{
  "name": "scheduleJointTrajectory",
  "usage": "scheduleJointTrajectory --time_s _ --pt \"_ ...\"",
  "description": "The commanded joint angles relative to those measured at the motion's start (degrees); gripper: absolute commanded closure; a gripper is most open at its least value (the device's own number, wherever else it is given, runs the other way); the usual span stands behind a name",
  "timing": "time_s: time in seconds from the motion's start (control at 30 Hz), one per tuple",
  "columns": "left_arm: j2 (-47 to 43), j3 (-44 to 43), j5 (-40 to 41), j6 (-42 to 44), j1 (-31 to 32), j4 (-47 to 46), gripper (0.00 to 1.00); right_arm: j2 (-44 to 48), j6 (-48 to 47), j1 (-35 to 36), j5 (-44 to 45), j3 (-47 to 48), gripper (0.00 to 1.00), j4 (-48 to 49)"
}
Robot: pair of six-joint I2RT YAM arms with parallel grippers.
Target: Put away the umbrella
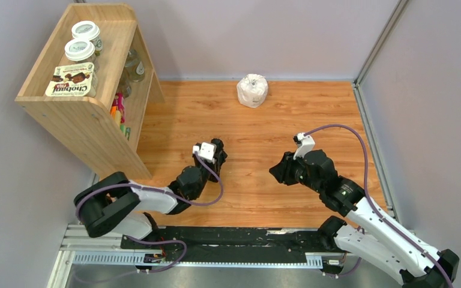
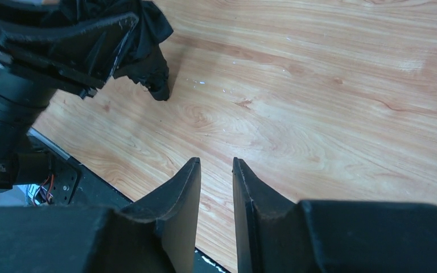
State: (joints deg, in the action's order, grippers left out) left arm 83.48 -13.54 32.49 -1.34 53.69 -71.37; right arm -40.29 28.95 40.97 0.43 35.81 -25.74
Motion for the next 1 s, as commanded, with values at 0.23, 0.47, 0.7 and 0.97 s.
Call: scheduleJointTrajectory --time_s 0.23,0.47,0.7,0.97 --pt "-1.05 -44.51 -19.89 -25.38 -7.98 98.2 1.0 -0.48 -0.47 -0.28 0.98 5.75 0.68 -8.18" --pt "9.77 -51.41 -26.86 -21.51 -8.25 107.06 0.92 -0.14 0.49 -0.28 4.75 10.93 0.58 -16.7" --pt "7.59 -53.6 -27.83 -23.09 -8.25 107.93 0.27 3.64 -0.21 -0.28 10.9 15.51 0.35 -25.14" --pt "-6.65 -60.89 -26.69 -22.3 -8.25 116.72 0.25 4.87 0.41 -0.28 19.15 26.49 0.04 -34.37"
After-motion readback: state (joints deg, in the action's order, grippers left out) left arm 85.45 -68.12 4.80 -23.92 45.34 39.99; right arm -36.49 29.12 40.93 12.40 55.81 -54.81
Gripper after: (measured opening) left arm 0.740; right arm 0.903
